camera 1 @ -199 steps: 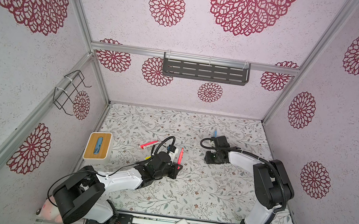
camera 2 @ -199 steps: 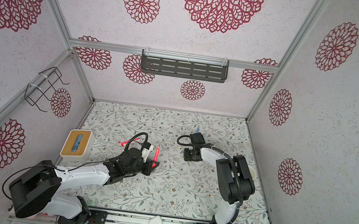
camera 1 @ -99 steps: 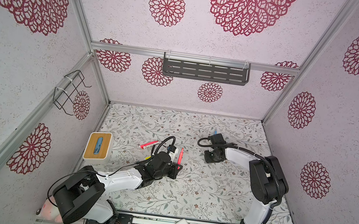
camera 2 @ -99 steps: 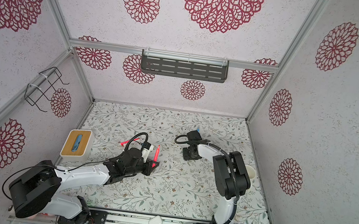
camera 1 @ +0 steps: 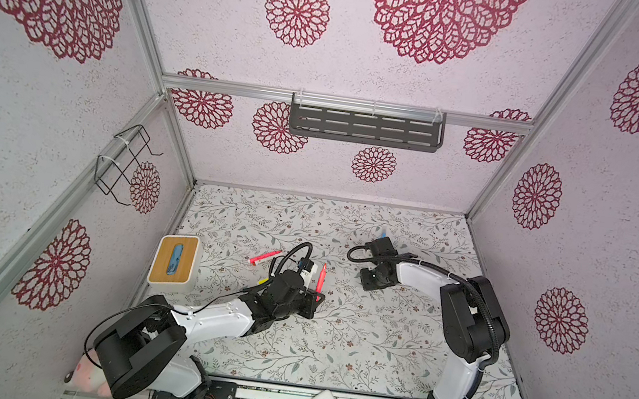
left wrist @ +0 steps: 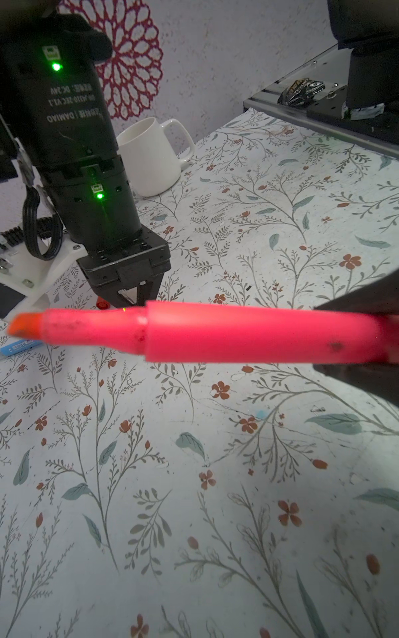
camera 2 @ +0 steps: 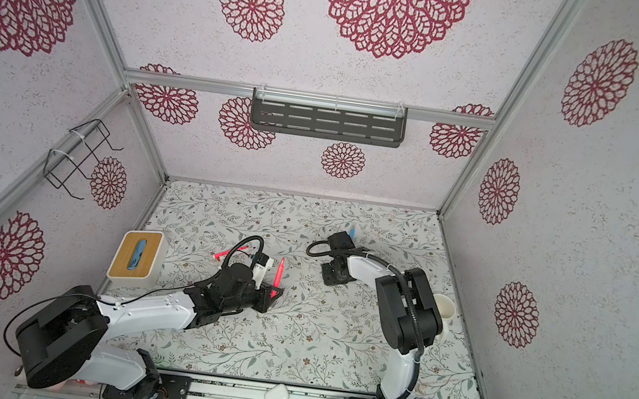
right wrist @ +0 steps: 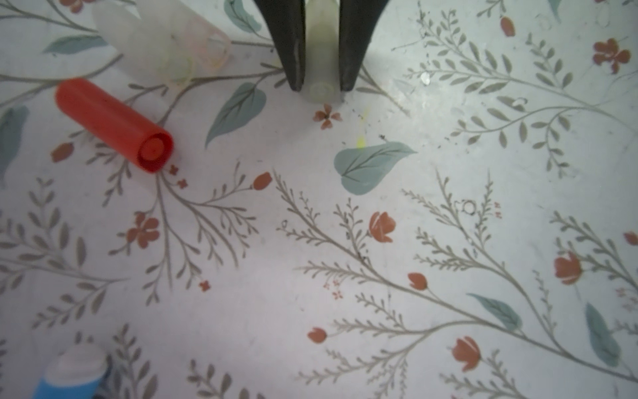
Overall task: Insert the pens into the pen caps
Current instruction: 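Lift the clear cap with the right gripper and carry it toward the pink highlighter tip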
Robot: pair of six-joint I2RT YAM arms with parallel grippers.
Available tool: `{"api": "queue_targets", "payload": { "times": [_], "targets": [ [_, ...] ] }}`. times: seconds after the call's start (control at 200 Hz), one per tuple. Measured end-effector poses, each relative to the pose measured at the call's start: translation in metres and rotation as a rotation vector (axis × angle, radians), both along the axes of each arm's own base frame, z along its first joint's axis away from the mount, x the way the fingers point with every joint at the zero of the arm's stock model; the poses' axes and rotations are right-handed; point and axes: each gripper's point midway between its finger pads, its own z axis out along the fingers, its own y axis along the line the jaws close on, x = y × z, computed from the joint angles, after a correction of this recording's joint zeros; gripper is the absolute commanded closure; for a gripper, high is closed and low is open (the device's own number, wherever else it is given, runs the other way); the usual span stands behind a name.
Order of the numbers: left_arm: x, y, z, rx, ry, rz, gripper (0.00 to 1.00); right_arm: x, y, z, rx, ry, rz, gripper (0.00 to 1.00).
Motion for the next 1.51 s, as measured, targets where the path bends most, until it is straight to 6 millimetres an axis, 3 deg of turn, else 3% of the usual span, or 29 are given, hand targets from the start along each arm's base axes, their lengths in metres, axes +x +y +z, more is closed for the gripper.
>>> {"api": "queue_targets", "payload": {
  "times": [0.18, 0.42, 0.54, 0.976, 1.506],
  "targets": [
    [0.0, 0.002, 0.007, -0.009, -0.013, 0.004, 1.0, -0.019, 0.007, 0.015, 0.101, -0.027, 0.026, 0.92],
    [-0.001, 0.0, 0.007, -0.013, -0.016, 0.001, 1.0, -0.024, 0.044, 0.119, 0.538, -0.316, 0.047, 0.91],
    [-0.003, -0.003, 0.002, -0.004, -0.008, -0.009, 1.0, -0.03, 0.056, 0.145, 0.74, -0.389, 0.035, 0.9],
    [-0.009, -0.019, -0.004, -0.027, 0.0, -0.04, 1.0, -0.032, 0.085, 0.183, 1.193, -0.375, 0.015, 0.89],
    [-0.014, -0.029, -0.004, -0.051, 0.005, -0.066, 1.0, -0.038, 0.1, 0.19, 1.34, -0.33, 0.037, 0.89]
  ]
}}
